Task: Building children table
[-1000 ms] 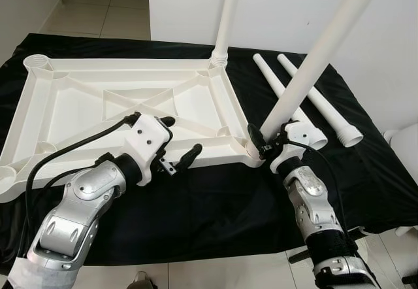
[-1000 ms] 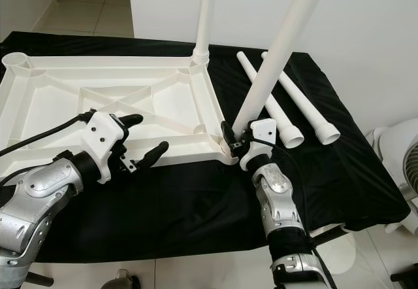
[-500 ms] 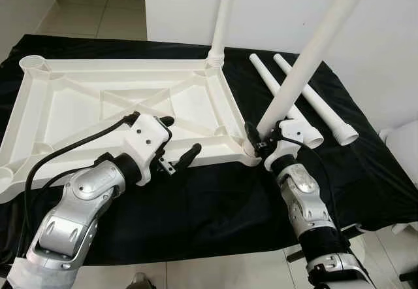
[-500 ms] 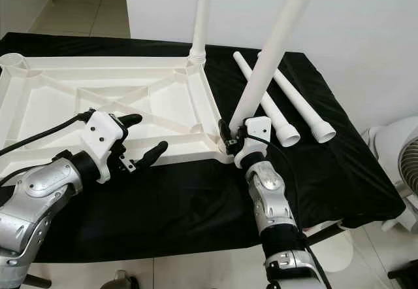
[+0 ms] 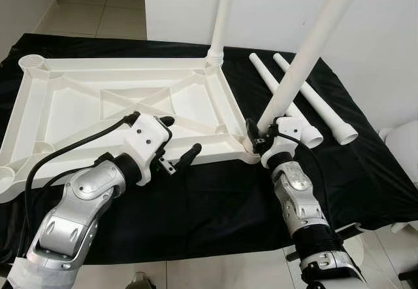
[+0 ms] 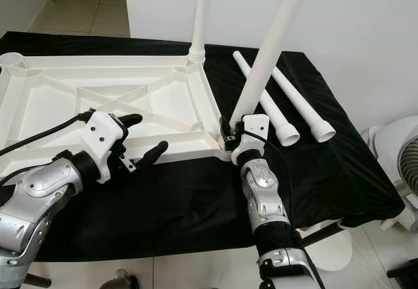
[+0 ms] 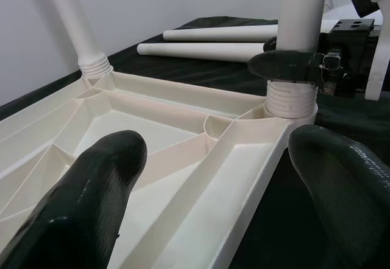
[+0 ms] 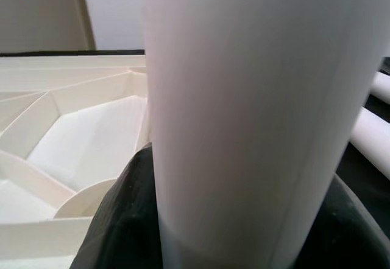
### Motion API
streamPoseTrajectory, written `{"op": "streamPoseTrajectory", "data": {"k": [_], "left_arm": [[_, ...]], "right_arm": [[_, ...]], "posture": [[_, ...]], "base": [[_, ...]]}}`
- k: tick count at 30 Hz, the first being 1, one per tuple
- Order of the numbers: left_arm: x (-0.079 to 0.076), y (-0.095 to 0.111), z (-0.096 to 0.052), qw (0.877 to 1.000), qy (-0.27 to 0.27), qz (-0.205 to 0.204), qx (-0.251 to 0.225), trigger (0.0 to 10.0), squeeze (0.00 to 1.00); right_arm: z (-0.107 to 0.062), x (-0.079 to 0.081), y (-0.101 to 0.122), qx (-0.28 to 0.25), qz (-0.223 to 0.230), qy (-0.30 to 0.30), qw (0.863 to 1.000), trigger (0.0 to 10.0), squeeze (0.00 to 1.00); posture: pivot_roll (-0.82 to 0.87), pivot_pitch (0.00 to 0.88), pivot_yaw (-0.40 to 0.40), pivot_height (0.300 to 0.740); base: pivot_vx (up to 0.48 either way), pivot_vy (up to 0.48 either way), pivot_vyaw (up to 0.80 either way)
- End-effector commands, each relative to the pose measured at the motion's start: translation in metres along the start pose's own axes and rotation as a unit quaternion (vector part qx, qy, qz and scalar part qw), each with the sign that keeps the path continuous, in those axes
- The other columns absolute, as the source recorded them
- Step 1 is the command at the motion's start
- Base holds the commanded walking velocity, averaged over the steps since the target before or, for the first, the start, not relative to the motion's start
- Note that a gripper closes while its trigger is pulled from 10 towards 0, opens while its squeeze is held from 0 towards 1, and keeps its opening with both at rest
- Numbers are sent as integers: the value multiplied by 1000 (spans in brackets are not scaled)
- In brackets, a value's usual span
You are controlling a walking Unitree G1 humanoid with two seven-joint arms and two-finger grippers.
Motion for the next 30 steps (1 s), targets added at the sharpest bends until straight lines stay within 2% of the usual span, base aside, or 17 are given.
{"op": "streamPoseTrajectory", "data": {"k": [1,9,15,20,27,29,30], "left_arm": [[-1,3,1,1000,-5,-1,-5,10000,0],[-2,3,2,1000,-8,-2,-9,10000,0],[-4,4,4,1000,-10,-3,-11,10000,0],[-6,4,3,1000,-10,-4,-11,10000,0],[-5,4,3,1000,-9,-4,-11,10000,0],[-5,4,3,1000,-9,-3,-11,10000,0],[-4,4,3,1000,-9,-2,-10,10000,0]], "right_arm": [[-15,-17,-31,68,7,-57,996,10000,0],[-13,-20,-33,61,1,-118,991,10000,0],[-3,-22,-31,65,-24,-151,986,10000,0],[8,-23,-23,45,-43,-186,980,10000,0],[10,-22,-23,36,-42,-208,977,10000,0],[10,-22,-24,32,-32,-217,975,10000,0],[10,-21,-25,27,-12,-230,973,10000,0]], "posture": [[112,109,-86,740],[110,107,-86,740],[110,99,-91,740],[115,97,-97,740],[119,98,-96,740],[119,99,-94,740],[120,100,-94,740]], "base": [[0,0,0],[0,0,0],[0,0,0],[0,0,0],[0,0,0],[0,0,0],[0,0,0]]}}
Point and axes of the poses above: a point about 5 cm out from each wrist's last joint towards the gripper, its own z axis pointing out of the wrist towards the gripper, its own y axis along the axis of the wrist's last joint, x = y × z, the point moved 1 cm from there along z, pointing out of the wrist towards the gripper, and after that the axes turned 9 degrees about z, right-handed, at the moved point
